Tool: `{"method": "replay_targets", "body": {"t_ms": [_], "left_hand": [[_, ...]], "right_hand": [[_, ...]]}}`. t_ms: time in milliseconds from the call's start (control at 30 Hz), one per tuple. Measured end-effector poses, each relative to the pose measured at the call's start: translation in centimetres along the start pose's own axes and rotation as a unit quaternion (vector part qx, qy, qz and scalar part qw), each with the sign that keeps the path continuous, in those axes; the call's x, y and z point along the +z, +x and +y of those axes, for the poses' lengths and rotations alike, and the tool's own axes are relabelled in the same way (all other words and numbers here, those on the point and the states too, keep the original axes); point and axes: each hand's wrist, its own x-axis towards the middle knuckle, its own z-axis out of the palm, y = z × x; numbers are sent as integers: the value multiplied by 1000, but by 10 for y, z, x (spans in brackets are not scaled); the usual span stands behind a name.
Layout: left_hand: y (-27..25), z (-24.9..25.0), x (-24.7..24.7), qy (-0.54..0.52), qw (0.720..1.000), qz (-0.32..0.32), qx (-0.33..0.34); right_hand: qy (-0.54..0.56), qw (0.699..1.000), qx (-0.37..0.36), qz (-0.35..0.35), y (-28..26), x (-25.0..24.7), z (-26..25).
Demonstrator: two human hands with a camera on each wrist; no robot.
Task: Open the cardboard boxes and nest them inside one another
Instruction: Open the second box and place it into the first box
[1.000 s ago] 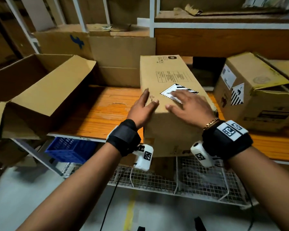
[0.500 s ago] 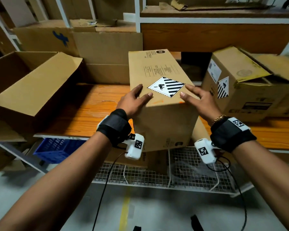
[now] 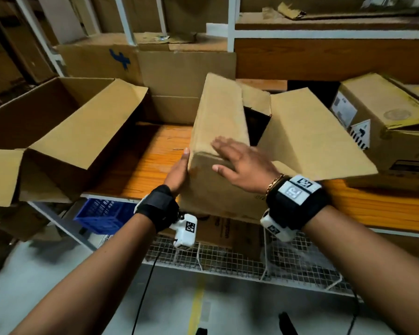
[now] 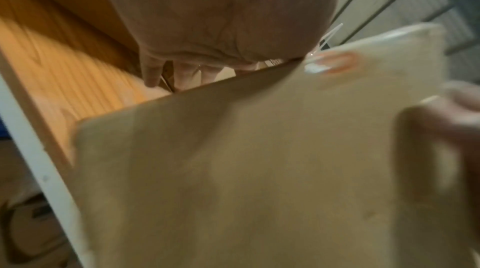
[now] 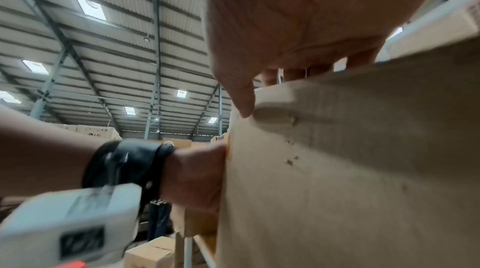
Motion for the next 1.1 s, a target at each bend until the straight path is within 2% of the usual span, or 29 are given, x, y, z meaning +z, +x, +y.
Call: {"method": "replay_targets", "body": {"t_ms": [67,167,267,333,400,467,600,667,733,800,900,1033,1100], "left_hand": [[-14,8,-6,-69,997,-41,3],[-13,7,-13,-102,992,-46,51],[1,-4,-17,-5,998,-6,68],[3,-7,-15,63,993,11,103],[5,-10,-14,112,987,35,113],[7,-12,-14,138,983,42,117],[10,-13,-15,174,975,50,130],[13,-14,-15,172,975,49,133],[14,-12,-15,167,975,47,137],[17,-12,-15,157,977,48,137],[21,-12,-14,159,976,53,138],[25,-9,-15,209,965,66,140],[21,-2,-14,268,946,96,156]], "right_hand": [[-24,998,-27,-59,6,32,-16],[-71,995,-48,-53,9,55,-29],[52,998,0,-40,15,47,-25],[157,986,54,-13,15,35,-15],[193,975,112,-3,10,23,0],[129,979,157,-12,-1,14,19],[-9,982,175,71,-23,4,60],[-58,974,206,70,-33,2,83],[-42,963,265,20,-41,8,105],[42,953,299,-27,-47,20,116],[187,936,297,15,-50,32,114],[141,943,302,9,-47,32,114],[118,943,311,-15,-47,32,117]]}}
